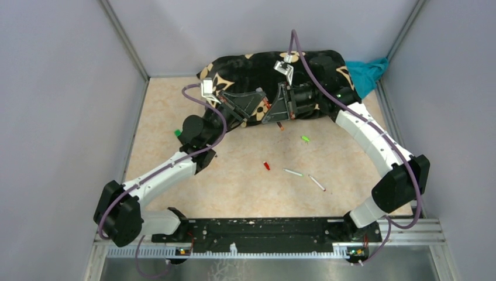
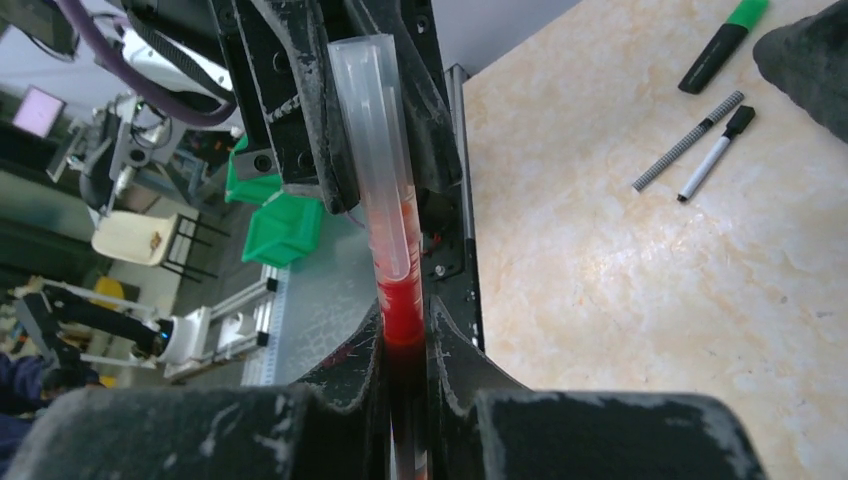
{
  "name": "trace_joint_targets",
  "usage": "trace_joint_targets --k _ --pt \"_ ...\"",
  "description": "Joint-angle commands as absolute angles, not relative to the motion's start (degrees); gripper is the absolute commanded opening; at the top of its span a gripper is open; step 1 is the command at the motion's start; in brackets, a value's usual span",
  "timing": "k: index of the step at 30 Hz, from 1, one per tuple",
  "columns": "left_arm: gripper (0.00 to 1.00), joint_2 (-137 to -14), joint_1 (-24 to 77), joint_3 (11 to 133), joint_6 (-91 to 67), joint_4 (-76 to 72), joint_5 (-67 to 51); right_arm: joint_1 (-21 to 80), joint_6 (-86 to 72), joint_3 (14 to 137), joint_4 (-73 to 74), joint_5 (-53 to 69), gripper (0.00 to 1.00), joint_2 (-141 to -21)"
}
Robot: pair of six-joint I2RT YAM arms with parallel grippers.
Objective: Insert the pens into the pen caps
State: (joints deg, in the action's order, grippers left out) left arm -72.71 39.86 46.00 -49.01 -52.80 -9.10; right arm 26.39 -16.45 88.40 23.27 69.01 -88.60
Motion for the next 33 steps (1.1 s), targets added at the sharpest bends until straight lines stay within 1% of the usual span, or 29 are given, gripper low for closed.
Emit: trace_joint_targets --k 1,2,3,4,5,6,7,8,9,10,11,12,13,14,15,16,18,19,23,24,26,29,33 --pt "0.0 -79.21 50.12 43.5 -43.66 -15.41 -45.81 24.1 -33.71 94.56 -14.2 53.29 0.0 -89.55" --pt "0.0 -79.48 50.25 44.22 -42.78 -14.24 -44.98 24.06 -36.01 93.55 -16.79 53.89 0.0 -89.44" --pt "0.0 -79.72 50.34 44.38 -42.47 -14.22 -44.81 24.12 -34.22 93.6 -15.94 53.1 0.0 -89.25" --pt "0.0 -80.11 50.36 44.3 -42.59 -14.62 -45.0 24.99 -25.62 95.61 -7.71 49.71 0.0 -88.99" --pt "0.0 -80.36 50.5 44.01 -42.69 -15.08 -45.45 26.63 -14.83 100.69 3.57 42.45 0.0 -88.87" --pt "0.0 -80.46 50.58 43.44 -43.03 -15.78 -45.74 27.53 -11.7 101.42 7.99 39.34 0.0 -88.74" --pt "0.0 -80.51 50.66 42.9 -43.48 -16.9 -46.31 26.53 -15.05 100.74 5.98 40.78 0.0 -88.74" --pt "0.0 -80.48 50.71 42.31 -44.17 -18.71 -47.05 24.05 -23.09 98.35 -3.26 46.54 0.0 -89.23" --pt "0.0 -80.39 50.71 41.75 -44.69 -20.1 -47.63 22.4 -34.23 94.72 -15.61 51.19 0.0 -89.42" --pt "0.0 -80.38 50.71 41.47 -44.88 -20.93 -47.99 21.96 -39.98 93.02 -19.94 52.98 0.0 -89.44" --pt "0.0 -80.53 50.71 41.49 -45.02 -21.18 -48.27 22.98 -34.24 94.89 -13.12 51.63 0.0 -88.95" --pt "0.0 -80.67 50.71 41.61 -45.16 -21.49 -48.58 24.93 -23.42 98.47 -1.04 45.46 0.0 -88.58" --pt "0.0 -80.8 50.71 41.48 -45.43 -22.11 -48.93 25.46 -19.65 99.38 1.06 45.32 0.0 -88.42" --pt "0.0 -80.96 50.71 41.32 -45.78 -22.85 -48.95 24.09 -25.76 97.49 -6.51 49.34 0.0 -88.68" --pt "0.0 -81.02 50.71 41.24 -46.08 -23.76 -49.19 22.81 -35.57 94.58 -18.36 53.76 0.0 -89.22" --pt "0.0 -81.08 50.71 41.17 -46.47 -24.67 -49.26 22.36 -42.62 92.44 -25.32 55.05 0.0 -89.41" --pt "0.0 -80.47 50.43 41.08 -47.54 -26.7 -48.15 24.0 -31.58 94.2 -14.04 53.41 0.0 -88.68" --pt "0.0 -79.76 50.18 41.08 -48.26 -27.71 -46.98 24.6 -30.17 93.78 -11.85 53.59 0.0 -88.15" --pt "0.0 -76.67 48.5 41.89 -49.45 -30.09 -40.85 24.86 -29.65 88.09 -12.93 56.08 0.0 -85.97" --pt "0.02 -75.83 47.89 41.97 -49.83 -31.13 -39.99 24.87 -29.28 86.14 -13.05 56.98 0.0 -85.44" --pt "0.11 -74.39 46.74 41.81 -51.47 -32.9 -38.1 24.87 -28.35 83.19 -12.86 58.18 0.0 -83.81" --pt "0.22 -73.06 45.4 41.38 -53.47 -36.54 -37.37 24.82 -27.66 79.4 -12.81 59.16 0.0 -81.88" --pt "0.39 -72.04 44.61 41.55 -53.48 -36.98 -38.05 24.87 -28.57 75.37 -14.29 60.41 0.0 -79.82"
